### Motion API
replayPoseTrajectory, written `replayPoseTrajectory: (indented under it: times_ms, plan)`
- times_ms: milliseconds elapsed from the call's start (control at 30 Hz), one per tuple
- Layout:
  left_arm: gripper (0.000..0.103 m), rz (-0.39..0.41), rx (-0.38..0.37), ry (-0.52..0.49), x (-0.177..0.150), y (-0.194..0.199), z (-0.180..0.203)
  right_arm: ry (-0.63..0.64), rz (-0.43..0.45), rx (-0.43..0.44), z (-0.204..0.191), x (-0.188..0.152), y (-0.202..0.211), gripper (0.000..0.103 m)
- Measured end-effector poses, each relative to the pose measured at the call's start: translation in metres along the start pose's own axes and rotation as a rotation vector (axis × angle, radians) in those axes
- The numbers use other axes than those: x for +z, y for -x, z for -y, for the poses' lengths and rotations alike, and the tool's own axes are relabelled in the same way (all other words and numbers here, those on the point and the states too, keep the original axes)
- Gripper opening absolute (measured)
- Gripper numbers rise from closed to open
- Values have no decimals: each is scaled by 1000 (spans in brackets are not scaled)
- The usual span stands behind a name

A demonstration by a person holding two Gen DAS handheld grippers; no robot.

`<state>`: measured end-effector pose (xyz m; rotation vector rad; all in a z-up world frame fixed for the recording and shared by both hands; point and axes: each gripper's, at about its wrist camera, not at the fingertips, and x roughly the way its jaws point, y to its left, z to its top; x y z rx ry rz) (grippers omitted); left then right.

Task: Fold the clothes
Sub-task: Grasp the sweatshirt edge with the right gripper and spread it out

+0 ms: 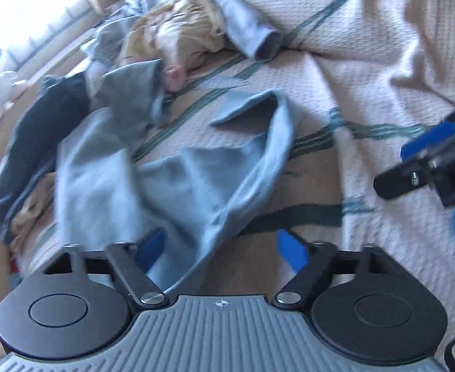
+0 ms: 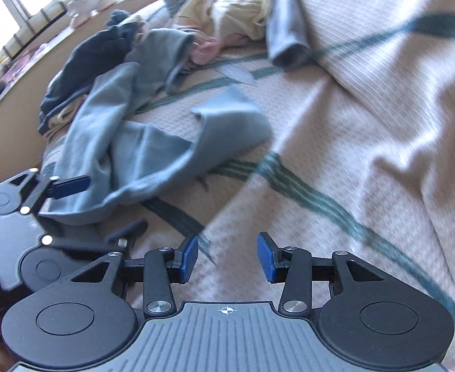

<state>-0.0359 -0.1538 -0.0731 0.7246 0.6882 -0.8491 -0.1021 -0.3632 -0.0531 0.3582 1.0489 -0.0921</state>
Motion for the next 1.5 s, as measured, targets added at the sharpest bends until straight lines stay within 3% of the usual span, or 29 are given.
replayPoseTrajectory:
  times_ms: [33, 100, 200, 233, 533, 633, 867, 967, 1067, 1200, 1267, 1333, 1500]
  plan:
    - [46, -2, -7, 1, 2, -4, 1, -14, -3, -5, 4, -2, 1, 42]
    - [26, -30, -9, 35, 4, -11, -2, -38, -3, -12, 10, -6, 3, 42]
    - [13, -27, -30, 138, 9, -4, -25, -54, 5, -14, 16, -8, 6, 42]
    - [13, -19, -14, 167, 8, 4, -37, -56, 6, -13, 16, -9, 6, 42]
    - [7, 52, 382, 309, -27, 88, -158, 23, -1, 61, -10, 0, -4, 42]
    - [7, 11, 394, 388, -49, 96, -185, 62, 24, 92, -21, 11, -7, 42]
    - [28, -42, 291, 493, -80, 89, -184, 166, 161, 209, -68, 77, -13, 42]
    - [56, -64, 246, 517, -83, 75, -176, 190, 119, 234, -89, 100, -42, 42]
    - [73, -76, 227, 507, -86, 65, -168, 198, 69, 184, -104, 114, -76, 42]
    - [80, -91, 211, 503, -89, 58, -165, 170, -26, 165, -106, 120, -114, 42]
    - [80, -101, 190, 516, -91, 56, -165, 171, -64, 157, -105, 117, -125, 36]
    - [81, -108, 172, 517, -92, 53, -161, 168, -60, 169, -103, 112, -126, 14]
    - [83, -113, 136, 501, -93, 51, -144, 142, 44, 135, -88, 104, -85, 8]
